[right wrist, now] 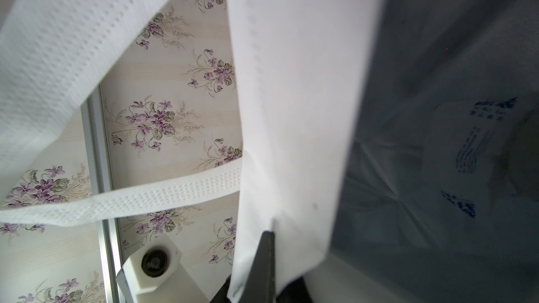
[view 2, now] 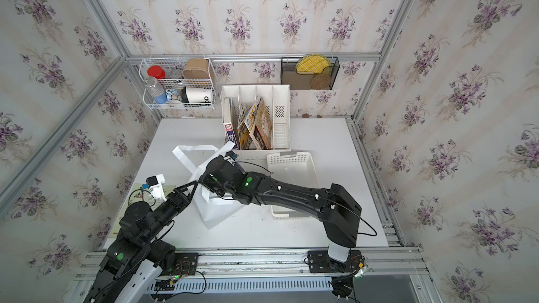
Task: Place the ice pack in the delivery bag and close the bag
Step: Seal the adhesive seal in the delivery bag.
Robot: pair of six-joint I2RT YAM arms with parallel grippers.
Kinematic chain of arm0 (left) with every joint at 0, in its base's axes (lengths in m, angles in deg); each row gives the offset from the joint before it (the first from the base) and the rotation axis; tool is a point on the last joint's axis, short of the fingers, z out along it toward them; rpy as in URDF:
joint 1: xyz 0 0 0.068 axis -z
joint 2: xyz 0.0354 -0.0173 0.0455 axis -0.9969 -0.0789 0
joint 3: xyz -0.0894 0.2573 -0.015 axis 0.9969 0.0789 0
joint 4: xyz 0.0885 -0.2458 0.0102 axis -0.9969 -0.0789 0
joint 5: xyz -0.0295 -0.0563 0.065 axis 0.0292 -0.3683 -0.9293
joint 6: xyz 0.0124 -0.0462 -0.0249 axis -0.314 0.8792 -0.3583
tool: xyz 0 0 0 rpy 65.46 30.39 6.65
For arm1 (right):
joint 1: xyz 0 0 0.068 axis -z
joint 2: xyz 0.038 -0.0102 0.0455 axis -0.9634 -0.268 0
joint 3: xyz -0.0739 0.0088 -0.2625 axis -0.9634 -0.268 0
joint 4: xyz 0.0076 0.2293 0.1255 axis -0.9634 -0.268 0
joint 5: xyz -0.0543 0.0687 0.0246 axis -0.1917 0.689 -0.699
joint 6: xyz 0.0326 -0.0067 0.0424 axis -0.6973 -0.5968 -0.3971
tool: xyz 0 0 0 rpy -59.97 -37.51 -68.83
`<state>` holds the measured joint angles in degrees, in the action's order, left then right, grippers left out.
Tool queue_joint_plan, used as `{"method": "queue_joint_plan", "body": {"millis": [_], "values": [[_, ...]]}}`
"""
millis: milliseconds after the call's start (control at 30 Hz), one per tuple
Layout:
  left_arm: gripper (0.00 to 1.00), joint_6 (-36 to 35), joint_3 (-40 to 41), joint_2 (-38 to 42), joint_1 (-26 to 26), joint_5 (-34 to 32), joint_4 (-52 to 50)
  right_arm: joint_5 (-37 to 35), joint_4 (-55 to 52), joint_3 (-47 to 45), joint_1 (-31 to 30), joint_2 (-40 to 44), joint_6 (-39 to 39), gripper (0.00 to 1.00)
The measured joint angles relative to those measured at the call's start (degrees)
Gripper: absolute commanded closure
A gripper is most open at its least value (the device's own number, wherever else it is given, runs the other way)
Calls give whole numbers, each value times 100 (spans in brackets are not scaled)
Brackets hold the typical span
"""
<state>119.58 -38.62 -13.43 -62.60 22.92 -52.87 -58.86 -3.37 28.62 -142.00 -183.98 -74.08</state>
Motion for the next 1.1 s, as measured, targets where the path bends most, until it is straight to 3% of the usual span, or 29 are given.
{"method": "queue_joint_plan", "body": {"millis": [233,500,667,800,900,1100], "values": [[65,83,2,-61,0,-2,4,-20,105,-57,-37,2,2,100],[74,129,0,-162,0,-2,7,-98,199,-127,-92,22,2,100],[89,131,0,-201,2,26,15,-125,282,-205,-105,35,11,100],[100,125,-2,-208,7,142,55,-146,358,-328,-111,127,208,94],[100,125,-4,-201,7,258,149,-197,404,-446,-122,289,426,89],[100,74,-4,-184,2,144,149,-260,382,-629,-149,675,981,67]]}}
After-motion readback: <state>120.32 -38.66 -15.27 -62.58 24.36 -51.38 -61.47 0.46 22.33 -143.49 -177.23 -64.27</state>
